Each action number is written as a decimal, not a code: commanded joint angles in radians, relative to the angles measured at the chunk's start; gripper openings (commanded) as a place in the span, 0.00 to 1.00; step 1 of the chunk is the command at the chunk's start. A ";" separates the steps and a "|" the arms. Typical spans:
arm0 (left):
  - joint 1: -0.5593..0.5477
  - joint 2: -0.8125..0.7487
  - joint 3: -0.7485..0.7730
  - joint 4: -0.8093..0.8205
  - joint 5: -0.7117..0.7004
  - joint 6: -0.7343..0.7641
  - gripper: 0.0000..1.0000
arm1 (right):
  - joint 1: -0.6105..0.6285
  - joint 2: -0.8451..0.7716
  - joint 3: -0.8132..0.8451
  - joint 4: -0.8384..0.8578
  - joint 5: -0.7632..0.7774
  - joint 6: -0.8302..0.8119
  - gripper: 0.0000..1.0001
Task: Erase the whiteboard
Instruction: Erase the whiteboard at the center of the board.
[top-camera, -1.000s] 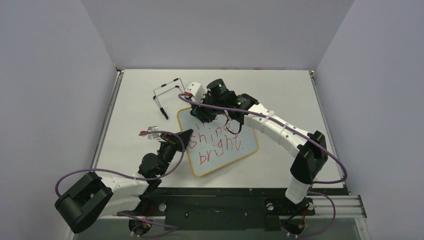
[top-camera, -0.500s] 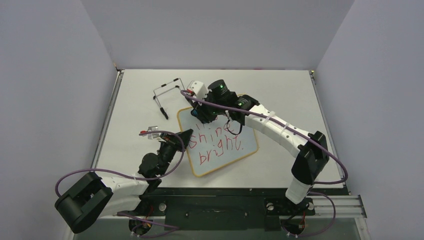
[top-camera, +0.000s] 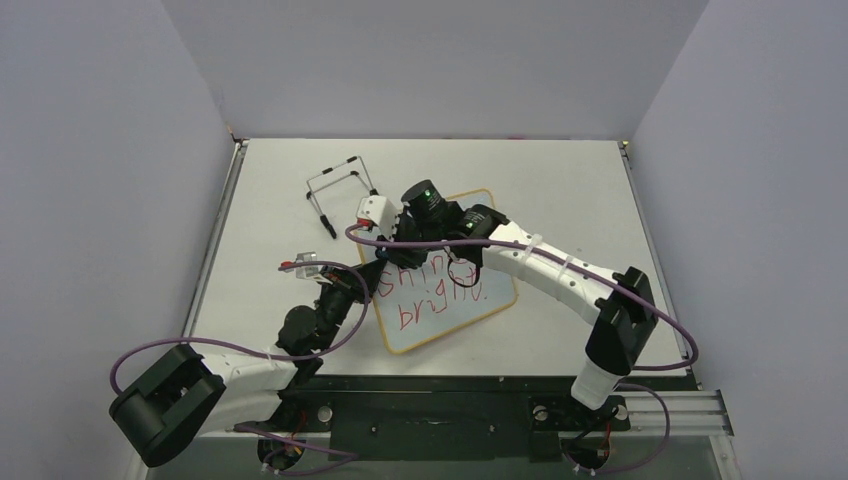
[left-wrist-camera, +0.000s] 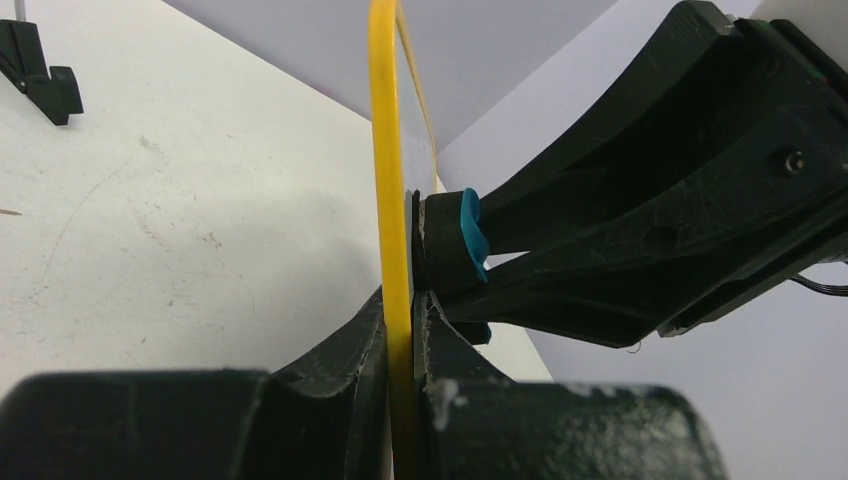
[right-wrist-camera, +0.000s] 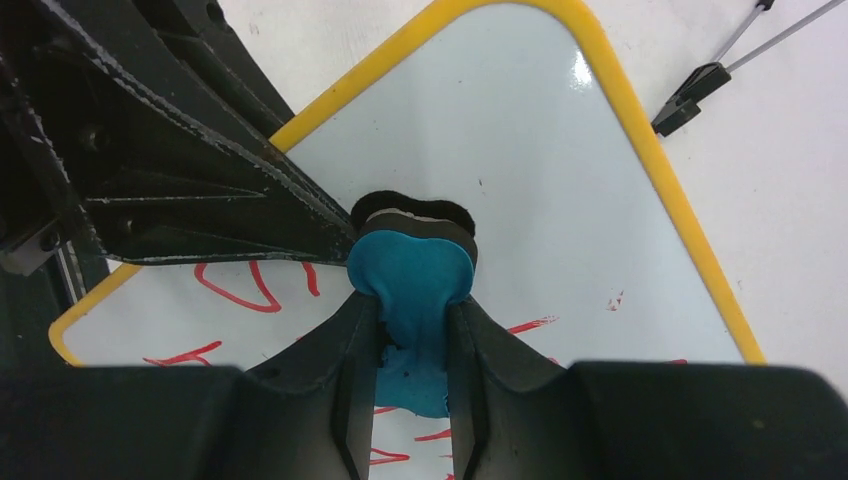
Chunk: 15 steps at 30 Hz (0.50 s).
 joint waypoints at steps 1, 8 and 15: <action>-0.014 -0.021 0.024 -0.012 0.115 0.109 0.00 | -0.021 -0.030 -0.029 0.047 0.077 0.053 0.00; -0.014 -0.016 0.025 -0.004 0.117 0.108 0.00 | -0.050 -0.041 -0.070 -0.006 -0.007 -0.059 0.00; -0.014 -0.034 0.019 -0.013 0.117 0.109 0.00 | 0.064 -0.029 -0.058 -0.079 0.088 -0.170 0.00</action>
